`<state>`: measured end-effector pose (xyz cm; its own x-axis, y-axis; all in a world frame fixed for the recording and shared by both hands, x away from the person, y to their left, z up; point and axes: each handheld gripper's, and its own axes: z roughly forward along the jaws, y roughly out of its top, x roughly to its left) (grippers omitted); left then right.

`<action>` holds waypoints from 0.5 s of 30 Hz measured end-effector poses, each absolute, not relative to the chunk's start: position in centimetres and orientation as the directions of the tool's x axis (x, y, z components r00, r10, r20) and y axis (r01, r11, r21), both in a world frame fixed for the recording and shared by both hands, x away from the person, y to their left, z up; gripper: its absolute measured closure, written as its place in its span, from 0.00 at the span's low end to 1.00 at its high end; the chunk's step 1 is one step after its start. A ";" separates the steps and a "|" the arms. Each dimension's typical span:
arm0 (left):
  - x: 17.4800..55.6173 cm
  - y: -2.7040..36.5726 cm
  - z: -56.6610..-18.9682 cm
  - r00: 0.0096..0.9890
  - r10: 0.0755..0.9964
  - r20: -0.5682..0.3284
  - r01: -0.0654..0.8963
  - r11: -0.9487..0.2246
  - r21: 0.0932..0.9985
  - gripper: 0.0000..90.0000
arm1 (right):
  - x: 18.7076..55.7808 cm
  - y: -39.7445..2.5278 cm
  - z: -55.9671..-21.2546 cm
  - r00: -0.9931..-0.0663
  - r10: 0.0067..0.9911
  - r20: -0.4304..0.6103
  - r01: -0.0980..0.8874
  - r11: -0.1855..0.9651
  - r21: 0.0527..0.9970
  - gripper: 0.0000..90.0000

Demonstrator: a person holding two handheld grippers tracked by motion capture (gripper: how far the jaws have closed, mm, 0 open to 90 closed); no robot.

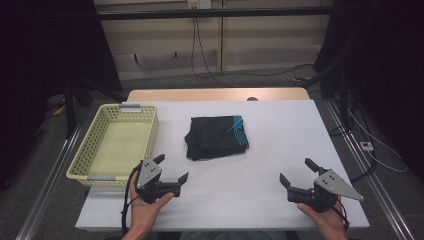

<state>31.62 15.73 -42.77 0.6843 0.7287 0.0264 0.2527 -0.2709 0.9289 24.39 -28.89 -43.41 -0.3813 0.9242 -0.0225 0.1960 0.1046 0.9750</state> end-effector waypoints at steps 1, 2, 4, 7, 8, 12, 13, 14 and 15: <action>31.7 15.7 -42.8 0.686 0.727 0.027 0.257 -0.276 0.926 0.04 | 24.4 -28.9 -43.4 -0.382 0.924 -0.019 0.199 0.103 0.975 0.06; 31.7 15.7 -42.9 0.686 0.727 0.021 0.263 -0.274 0.925 0.04 | 24.4 -28.9 -43.5 -0.385 0.923 -0.016 0.203 0.102 0.974 0.05; 31.8 15.7 -42.9 0.690 0.723 0.018 0.267 -0.278 0.923 0.04 | 24.4 -28.9 -43.5 -0.385 0.923 -0.017 0.203 0.103 0.974 0.05; 31.9 15.7 -42.9 0.689 0.725 0.007 0.279 -0.274 0.920 0.04 | 24.5 -29.0 -43.5 -0.390 0.921 -0.010 0.209 0.099 0.973 0.05; 32.0 15.7 -43.0 0.686 0.728 0.005 0.282 -0.273 0.920 0.04 | 24.5 -29.0 -43.6 -0.392 0.920 -0.006 0.212 0.097 0.972 0.05; 32.1 15.6 -43.0 0.688 0.726 0.007 0.286 -0.280 0.916 0.04 | 24.6 -29.0 -43.6 -0.392 0.920 -0.001 0.218 0.094 0.971 0.05; 32.1 15.6 -43.0 0.688 0.726 0.008 0.287 -0.282 0.916 0.04 | 24.6 -29.0 -43.6 -0.393 0.919 0.002 0.218 0.090 0.972 0.05; 32.1 15.6 -43.0 0.688 0.726 0.010 0.286 -0.284 0.915 0.04 | 24.6 -29.0 -43.6 -0.396 0.918 0.003 0.217 0.090 0.972 0.05; 32.1 15.6 -43.0 0.688 0.726 0.010 0.286 -0.284 0.915 0.05 | 24.6 -29.0 -43.6 -0.396 0.918 0.003 0.217 0.090 0.972 0.05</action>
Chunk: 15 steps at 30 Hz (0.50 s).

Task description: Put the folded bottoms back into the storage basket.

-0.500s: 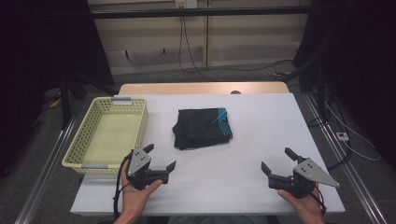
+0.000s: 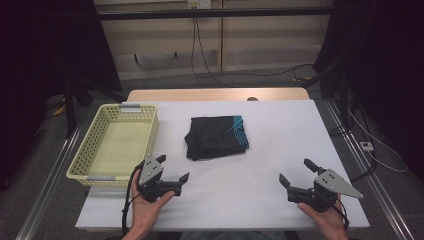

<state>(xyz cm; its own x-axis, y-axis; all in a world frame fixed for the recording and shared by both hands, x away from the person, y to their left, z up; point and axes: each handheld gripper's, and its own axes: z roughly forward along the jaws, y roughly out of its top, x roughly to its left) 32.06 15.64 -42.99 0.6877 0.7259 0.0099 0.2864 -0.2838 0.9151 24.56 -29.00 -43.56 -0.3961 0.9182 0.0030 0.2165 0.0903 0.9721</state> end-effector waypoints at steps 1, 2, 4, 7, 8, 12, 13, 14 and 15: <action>32.1 15.7 -43.0 0.685 0.728 0.007 0.287 -0.279 0.917 0.05 | 24.5 -29.0 -43.6 -0.401 0.916 0.003 0.216 0.092 0.972 0.05; 32.1 15.7 -43.0 0.685 0.728 0.006 0.288 -0.278 0.916 0.05 | 24.5 -29.0 -43.6 -0.402 0.916 0.002 0.217 0.092 0.972 0.05; 32.2 15.7 -43.0 0.683 0.731 0.004 0.289 -0.275 0.917 0.05 | 24.5 -29.0 -43.6 -0.400 0.916 0.002 0.218 0.093 0.971 0.05; 32.4 15.6 -42.9 0.677 0.736 0.001 0.294 -0.272 0.916 0.05 | 24.7 -29.0 -43.7 -0.399 0.917 0.007 0.227 0.092 0.970 0.05; 32.5 15.6 -42.9 0.678 0.735 -0.001 0.298 -0.273 0.915 0.05 | 24.7 -29.0 -43.7 -0.399 0.917 0.007 0.227 0.092 0.970 0.05; 32.6 15.4 -42.8 0.678 0.735 0.008 0.301 -0.286 0.910 0.05 | 24.8 -28.9 -43.8 -0.403 0.915 0.006 0.235 0.098 0.967 0.05; 32.7 15.2 -42.6 0.680 0.733 0.001 0.302 -0.281 0.911 0.05 | 24.8 -28.9 -43.8 -0.406 0.914 0.005 0.236 0.100 0.967 0.05; 32.7 15.2 -42.6 0.680 0.733 0.001 0.302 -0.281 0.911 0.05 | 24.8 -28.9 -43.8 -0.406 0.914 0.005 0.236 0.100 0.967 0.05; 32.8 15.2 -42.5 0.681 0.733 0.002 0.301 -0.283 0.911 0.05 | 24.9 -28.9 -43.9 -0.407 0.914 0.008 0.243 0.100 0.965 0.04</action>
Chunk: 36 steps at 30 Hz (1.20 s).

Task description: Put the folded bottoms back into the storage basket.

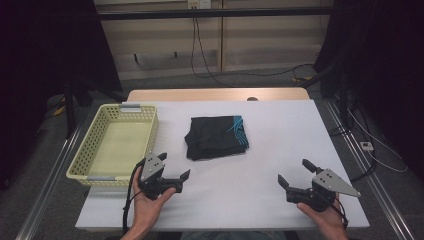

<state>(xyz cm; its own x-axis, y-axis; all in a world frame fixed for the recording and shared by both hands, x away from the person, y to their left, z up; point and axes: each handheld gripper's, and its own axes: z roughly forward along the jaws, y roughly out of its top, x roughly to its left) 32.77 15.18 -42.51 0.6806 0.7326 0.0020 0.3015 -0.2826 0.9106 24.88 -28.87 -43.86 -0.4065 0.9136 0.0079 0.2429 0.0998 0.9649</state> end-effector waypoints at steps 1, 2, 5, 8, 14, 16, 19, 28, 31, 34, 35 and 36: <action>33.0 15.0 -42.3 0.679 0.734 0.004 0.300 -0.282 0.911 0.05 | 24.9 -28.9 -43.9 -0.406 0.914 0.011 0.247 0.098 0.964 0.04; 33.0 15.0 -42.3 0.679 0.734 0.004 0.300 -0.282 0.911 0.05 | 24.9 -28.9 -43.9 -0.404 0.915 0.013 0.249 0.096 0.964 0.04; 33.4 14.9 -42.1 0.694 0.720 -0.023 0.322 -0.281 0.904 0.05 | 24.9 -29.1 -43.8 -0.396 0.918 0.011 0.249 0.095 0.964 0.04; 33.7 14.7 -41.9 0.710 0.703 -0.026 0.323 -0.293 0.900 0.04 | 24.8 -29.1 -43.7 -0.395 0.919 0.011 0.251 0.096 0.963 0.04; 34.0 14.5 -41.4 0.712 0.701 -0.029 0.320 -0.287 0.903 0.05 | 24.7 -28.7 -43.8 -0.408 0.913 0.010 0.254 0.103 0.962 0.04; 34.6 14.2 -41.3 0.693 0.720 -0.029 0.336 -0.288 0.897 0.06 | 24.8 -28.7 -43.8 -0.413 0.911 0.014 0.258 0.103 0.961 0.04; 35.1 14.0 -41.5 0.692 0.721 -0.035 0.353 -0.296 0.888 0.06 | 24.8 -28.7 -43.8 -0.417 0.909 0.016 0.260 0.103 0.960 0.04; 36.1 13.4 -40.6 0.694 0.720 -0.019 0.340 -0.304 0.890 0.05 | 24.8 -28.9 -43.8 -0.420 0.907 0.023 0.263 0.098 0.960 0.03; 36.4 13.1 -40.1 0.696 0.718 -0.012 0.331 -0.306 0.893 0.05 | 24.8 -28.8 -43.8 -0.415 0.910 0.019 0.264 0.101 0.959 0.03; 36.9 13.1 -39.6 0.688 0.726 -0.024 0.341 -0.294 0.893 0.06 | 24.8 -28.8 -43.8 -0.416 0.909 0.017 0.262 0.102 0.960 0.03; 37.0 13.0 -39.5 0.685 0.728 -0.028 0.345 -0.290 0.893 0.06 | 24.8 -28.8 -43.8 -0.415 0.909 0.019 0.264 0.101 0.959 0.03; 37.1 13.1 -39.5 0.683 0.730 -0.024 0.345 -0.294 0.891 0.06 | 24.9 -28.8 -43.8 -0.415 0.909 0.020 0.267 0.101 0.959 0.03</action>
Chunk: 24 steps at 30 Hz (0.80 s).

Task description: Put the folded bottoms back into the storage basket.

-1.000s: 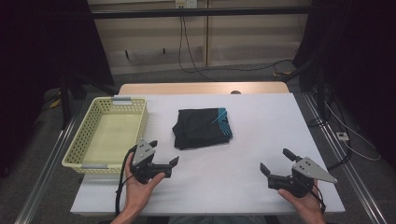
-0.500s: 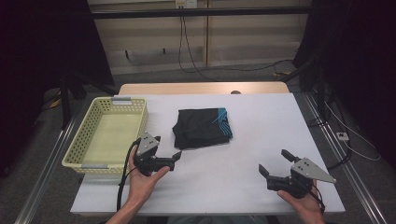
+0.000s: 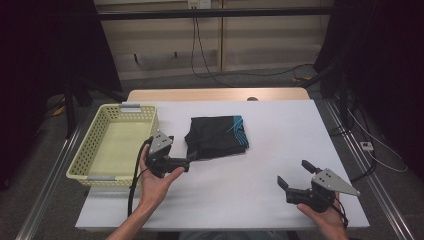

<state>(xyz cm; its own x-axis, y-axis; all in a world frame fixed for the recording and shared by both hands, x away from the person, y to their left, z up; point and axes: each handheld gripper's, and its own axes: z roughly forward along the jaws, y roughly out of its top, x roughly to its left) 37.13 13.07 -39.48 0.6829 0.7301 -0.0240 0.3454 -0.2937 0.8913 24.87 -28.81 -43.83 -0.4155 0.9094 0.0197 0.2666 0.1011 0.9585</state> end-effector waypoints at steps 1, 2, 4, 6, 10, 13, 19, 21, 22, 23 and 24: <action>37.2 13.1 -39.5 0.681 0.731 -0.026 0.346 -0.291 0.892 0.06 | 24.9 -28.8 -43.8 -0.415 0.909 0.020 0.267 0.101 0.959 0.03; 37.3 13.1 -39.5 0.684 0.729 -0.024 0.346 -0.296 0.890 0.08 | 24.9 -28.8 -43.9 -0.417 0.909 0.022 0.272 0.101 0.957 0.03; 37.5 13.1 -39.5 0.687 0.726 -0.034 0.351 -0.291 0.890 0.08 | 24.9 -28.8 -43.9 -0.419 0.908 0.022 0.272 0.102 0.957 0.03; 37.7 13.0 -39.4 0.685 0.728 -0.036 0.352 -0.287 0.891 0.07 | 24.9 -28.7 -43.9 -0.424 0.905 0.021 0.275 0.107 0.956 0.03; 38.6 12.7 -39.3 0.684 0.729 -0.039 0.351 -0.282 0.893 0.07 | 25.0 -28.6 -43.9 -0.427 0.904 0.028 0.280 0.103 0.955 0.03; 39.2 12.6 -39.1 0.690 0.723 -0.043 0.363 -0.294 0.884 0.07 | 25.1 -28.7 -44.0 -0.423 0.906 0.027 0.278 0.101 0.955 0.03; 40.2 12.5 -38.7 0.678 0.734 -0.031 0.363 -0.297 0.883 0.07 | 25.1 -28.7 -44.0 -0.427 0.904 0.030 0.279 0.100 0.955 0.03; 40.6 12.3 -38.7 0.671 0.741 -0.024 0.361 -0.299 0.883 0.07 | 25.1 -28.6 -44.0 -0.428 0.903 0.031 0.281 0.101 0.954 0.03; 40.8 12.1 -38.6 0.673 0.740 -0.018 0.359 -0.305 0.882 0.07 | 25.1 -28.6 -44.0 -0.428 0.903 0.031 0.283 0.101 0.954 0.03; 41.1 12.0 -38.6 0.675 0.738 -0.013 0.362 -0.315 0.877 0.06 | 25.1 -28.6 -44.0 -0.429 0.903 0.032 0.283 0.101 0.954 0.03; 41.6 11.7 -38.5 0.683 0.730 -0.004 0.367 -0.339 0.866 0.05 | 25.1 -28.6 -43.9 -0.429 0.903 0.030 0.280 0.101 0.955 0.03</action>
